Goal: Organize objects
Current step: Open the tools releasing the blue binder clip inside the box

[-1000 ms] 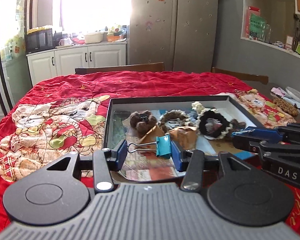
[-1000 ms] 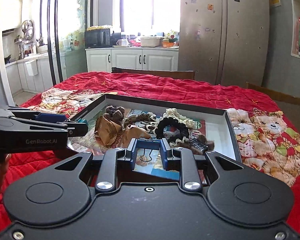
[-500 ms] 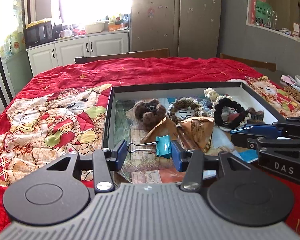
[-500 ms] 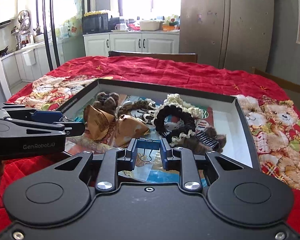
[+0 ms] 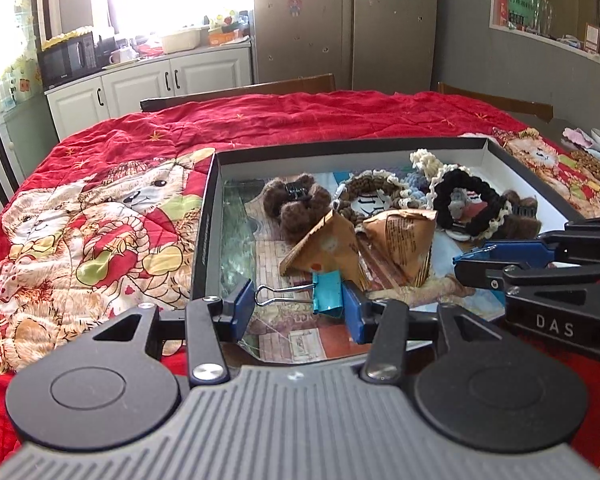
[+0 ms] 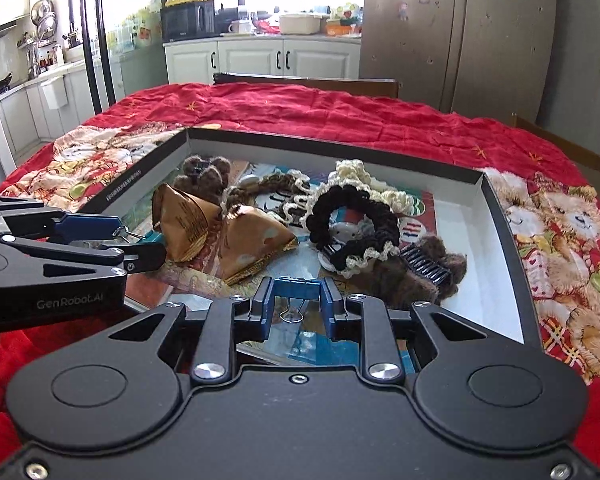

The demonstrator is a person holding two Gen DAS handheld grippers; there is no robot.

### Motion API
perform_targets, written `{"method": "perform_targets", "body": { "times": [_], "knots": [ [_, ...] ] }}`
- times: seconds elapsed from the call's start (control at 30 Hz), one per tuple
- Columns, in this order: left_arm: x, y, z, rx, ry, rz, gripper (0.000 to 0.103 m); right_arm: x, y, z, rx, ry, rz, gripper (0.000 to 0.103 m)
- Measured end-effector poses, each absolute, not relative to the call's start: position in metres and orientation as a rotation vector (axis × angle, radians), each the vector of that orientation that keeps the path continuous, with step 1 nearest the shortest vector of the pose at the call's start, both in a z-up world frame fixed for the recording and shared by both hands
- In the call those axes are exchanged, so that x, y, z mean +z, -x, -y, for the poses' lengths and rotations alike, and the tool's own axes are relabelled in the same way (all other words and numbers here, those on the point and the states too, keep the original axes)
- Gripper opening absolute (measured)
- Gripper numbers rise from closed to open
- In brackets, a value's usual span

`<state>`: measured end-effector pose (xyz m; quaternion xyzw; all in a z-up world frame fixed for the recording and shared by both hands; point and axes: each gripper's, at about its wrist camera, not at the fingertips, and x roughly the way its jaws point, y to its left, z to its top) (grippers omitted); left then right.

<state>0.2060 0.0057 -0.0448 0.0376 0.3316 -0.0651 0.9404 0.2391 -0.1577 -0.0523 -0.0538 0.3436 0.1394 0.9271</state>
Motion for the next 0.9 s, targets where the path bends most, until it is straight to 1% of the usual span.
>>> {"method": "perform_targets", "body": {
  "times": [0.2, 0.23, 0.3, 0.37, 0.43, 0.5, 0.53, 0.7, 0.83, 0.9],
  "knots": [
    [-0.046, -0.208, -0.007, -0.142, -0.064, -0.691, 0.051, -0.054, -0.242, 0.160, 0.285, 0.101, -0.725, 0.024],
    [-0.046, -0.208, -0.007, -0.144, -0.065, -0.692, 0.053, -0.054, -0.242, 0.160, 0.285, 0.107, -0.727, 0.024],
    [-0.046, -0.208, -0.007, -0.149, -0.064, -0.693, 0.063, -0.054, -0.243, 0.159, 0.285, 0.114, -0.731, 0.024],
    [-0.045, -0.207, -0.006, -0.151, -0.068, -0.687, 0.065, -0.053, -0.242, 0.159, 0.284, 0.116, -0.732, 0.024],
    [-0.044, -0.206, -0.006, -0.150, -0.072, -0.682, 0.065, -0.052, -0.242, 0.158, 0.281, 0.118, -0.731, 0.026],
    [-0.042, -0.205, -0.006, -0.154, -0.069, -0.677, 0.069, -0.051, -0.241, 0.160, 0.281, 0.116, -0.724, 0.036],
    [-0.040, -0.203, -0.006, -0.155, -0.068, -0.673, 0.070, -0.050, -0.240, 0.160, 0.282, 0.115, -0.719, 0.037],
    [-0.029, -0.191, -0.003, -0.161, -0.083, -0.636, 0.078, -0.041, -0.229, 0.161, 0.285, 0.126, -0.687, 0.041],
    [-0.018, -0.178, -0.001, -0.161, -0.097, -0.606, 0.082, -0.030, -0.217, 0.166, 0.284, 0.118, -0.653, 0.041],
    [-0.012, -0.171, -0.003, -0.156, -0.091, -0.594, 0.087, -0.022, -0.208, 0.169, 0.282, 0.112, -0.633, 0.045]
  ]
}}
